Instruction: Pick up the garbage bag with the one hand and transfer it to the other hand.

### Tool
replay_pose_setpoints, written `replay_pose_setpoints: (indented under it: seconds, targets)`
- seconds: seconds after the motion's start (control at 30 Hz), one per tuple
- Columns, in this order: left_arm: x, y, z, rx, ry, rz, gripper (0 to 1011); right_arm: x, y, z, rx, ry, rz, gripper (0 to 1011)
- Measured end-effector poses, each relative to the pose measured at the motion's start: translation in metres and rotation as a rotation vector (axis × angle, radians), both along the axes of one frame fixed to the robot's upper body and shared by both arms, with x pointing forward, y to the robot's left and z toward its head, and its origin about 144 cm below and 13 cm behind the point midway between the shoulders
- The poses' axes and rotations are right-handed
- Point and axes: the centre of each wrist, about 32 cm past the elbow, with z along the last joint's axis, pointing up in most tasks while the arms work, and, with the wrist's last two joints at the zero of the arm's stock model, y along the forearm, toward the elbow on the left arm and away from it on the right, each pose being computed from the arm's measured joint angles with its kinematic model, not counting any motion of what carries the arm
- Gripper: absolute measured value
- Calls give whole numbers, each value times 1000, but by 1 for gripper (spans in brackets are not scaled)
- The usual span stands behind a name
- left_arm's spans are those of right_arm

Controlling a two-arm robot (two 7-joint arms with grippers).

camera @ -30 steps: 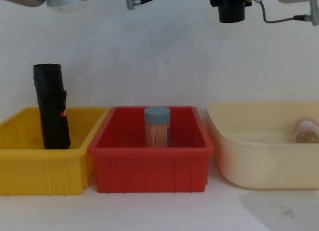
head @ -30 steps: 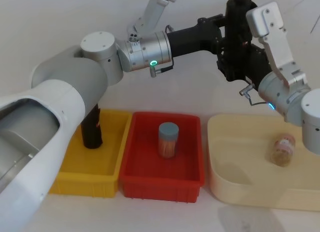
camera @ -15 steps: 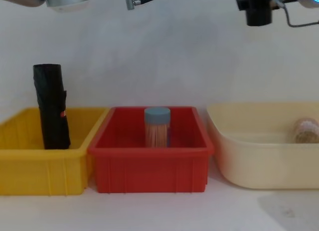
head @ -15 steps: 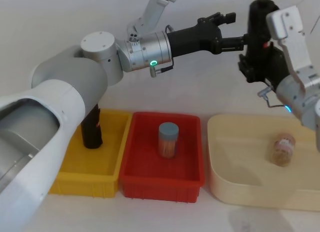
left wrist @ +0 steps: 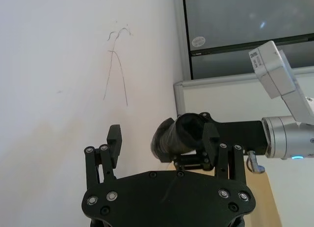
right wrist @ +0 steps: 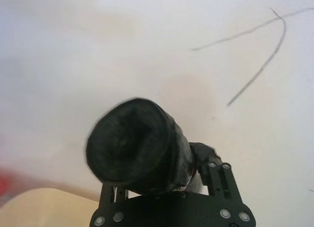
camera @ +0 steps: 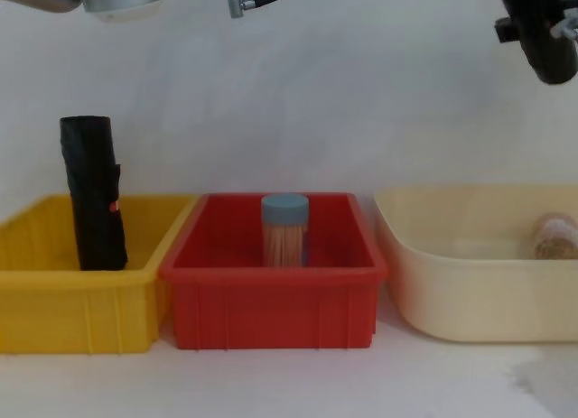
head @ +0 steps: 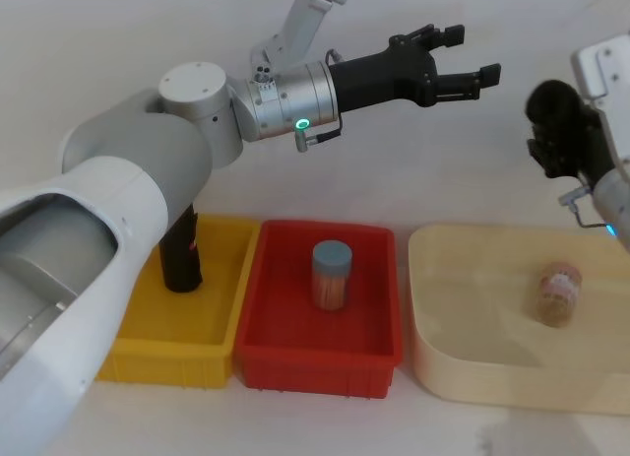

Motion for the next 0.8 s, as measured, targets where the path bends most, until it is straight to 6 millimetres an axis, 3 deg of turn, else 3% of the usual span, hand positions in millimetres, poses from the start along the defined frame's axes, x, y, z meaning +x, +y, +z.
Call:
replay_pose_setpoints:
  seconds: [0.37,0.8]
  targets:
    - [0,0,0,0,0,0,1001,-1,-10,-6,-28,0,-70,983]
    - [0,0,0,0,0,0,1001,-1,-14,-9,-40,0,-98,1002]
